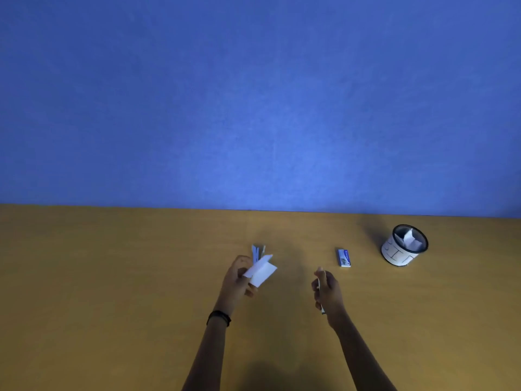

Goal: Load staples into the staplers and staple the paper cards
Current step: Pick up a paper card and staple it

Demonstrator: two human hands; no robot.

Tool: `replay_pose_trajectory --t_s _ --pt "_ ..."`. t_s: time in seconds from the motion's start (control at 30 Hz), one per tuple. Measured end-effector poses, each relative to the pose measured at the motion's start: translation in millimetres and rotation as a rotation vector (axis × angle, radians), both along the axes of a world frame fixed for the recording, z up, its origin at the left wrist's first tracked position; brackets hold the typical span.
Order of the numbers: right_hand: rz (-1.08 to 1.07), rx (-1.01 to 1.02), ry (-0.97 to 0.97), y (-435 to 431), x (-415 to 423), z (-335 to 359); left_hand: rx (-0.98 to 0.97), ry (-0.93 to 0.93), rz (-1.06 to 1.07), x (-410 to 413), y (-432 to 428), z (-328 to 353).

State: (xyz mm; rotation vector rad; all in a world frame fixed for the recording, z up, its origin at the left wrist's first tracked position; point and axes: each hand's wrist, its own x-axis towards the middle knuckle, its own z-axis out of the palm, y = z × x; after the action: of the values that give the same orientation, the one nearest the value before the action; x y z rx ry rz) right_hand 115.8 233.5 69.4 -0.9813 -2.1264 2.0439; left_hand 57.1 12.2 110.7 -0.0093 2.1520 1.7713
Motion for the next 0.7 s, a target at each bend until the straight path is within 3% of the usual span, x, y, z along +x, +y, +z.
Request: replay_pose_trajectory --t_s 0.17,0.7 --pt "0.01 -0.005 0.01 1.2 11.1 0.8 0.006 -0.035 -0.16 8.2 21.2 12.7" --pt "0.014 -0.054 0.053 10.0 21.6 11.8 0.047 -0.159 -0.303 27.6 48.9 11.4"
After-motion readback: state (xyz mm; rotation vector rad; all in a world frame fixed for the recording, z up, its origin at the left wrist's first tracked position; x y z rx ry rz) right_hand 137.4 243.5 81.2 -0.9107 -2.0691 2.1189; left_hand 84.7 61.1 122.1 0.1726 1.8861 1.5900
